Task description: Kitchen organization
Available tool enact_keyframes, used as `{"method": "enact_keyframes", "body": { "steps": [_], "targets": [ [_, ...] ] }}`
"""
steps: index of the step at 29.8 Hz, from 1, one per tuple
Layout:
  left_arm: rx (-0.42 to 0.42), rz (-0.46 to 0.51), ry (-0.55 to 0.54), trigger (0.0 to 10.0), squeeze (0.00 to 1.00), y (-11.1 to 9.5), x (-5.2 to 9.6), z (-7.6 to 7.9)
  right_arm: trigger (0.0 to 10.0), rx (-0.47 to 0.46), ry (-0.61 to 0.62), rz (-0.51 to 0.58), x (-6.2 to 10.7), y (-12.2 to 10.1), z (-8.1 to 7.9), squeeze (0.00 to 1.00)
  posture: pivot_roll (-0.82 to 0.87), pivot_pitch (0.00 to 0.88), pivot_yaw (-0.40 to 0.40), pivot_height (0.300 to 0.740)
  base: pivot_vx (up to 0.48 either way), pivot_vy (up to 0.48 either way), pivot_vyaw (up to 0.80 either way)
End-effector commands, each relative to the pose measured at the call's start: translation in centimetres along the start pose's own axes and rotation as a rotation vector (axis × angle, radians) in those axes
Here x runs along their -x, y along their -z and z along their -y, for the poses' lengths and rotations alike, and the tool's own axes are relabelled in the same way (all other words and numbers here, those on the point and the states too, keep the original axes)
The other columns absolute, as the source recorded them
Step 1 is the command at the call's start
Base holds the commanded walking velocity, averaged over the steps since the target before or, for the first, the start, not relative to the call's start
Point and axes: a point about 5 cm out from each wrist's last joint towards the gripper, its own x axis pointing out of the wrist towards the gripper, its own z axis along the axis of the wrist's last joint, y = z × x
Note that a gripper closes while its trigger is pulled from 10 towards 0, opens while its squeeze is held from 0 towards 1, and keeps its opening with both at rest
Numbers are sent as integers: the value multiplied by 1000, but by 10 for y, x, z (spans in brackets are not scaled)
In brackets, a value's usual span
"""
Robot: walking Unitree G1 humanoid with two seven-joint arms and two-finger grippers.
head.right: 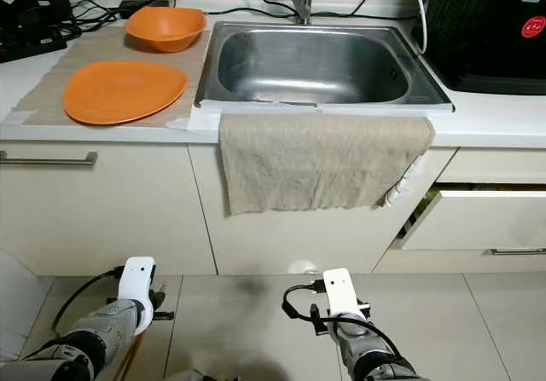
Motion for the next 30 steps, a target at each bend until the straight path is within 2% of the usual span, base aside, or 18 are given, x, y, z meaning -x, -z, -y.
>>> {"method": "enact_keyframes", "body": {
  "steps": [1, 13, 30],
  "targets": [
    [7, 24, -11, 10000, 0, -8, 0, -3, 10000, -4, 5, 9, -1, -5, 0, 0, 40, 0, -1, 732, 0, 0, 0],
    [27, 52, -22, 10000, 0, -20, 1, -5, 10000, 4, -2, 3, 0, -1, -5, 0, 56, 0, 4, 732, 0, 0, 0],
    [30, 39, -38, 10000, 0, -13, 1, -9, 10000, 1, 21, 8, 0, -3, 3, 0, 47, 0, -8, 732, 0, 0, 0]
  ]
}}
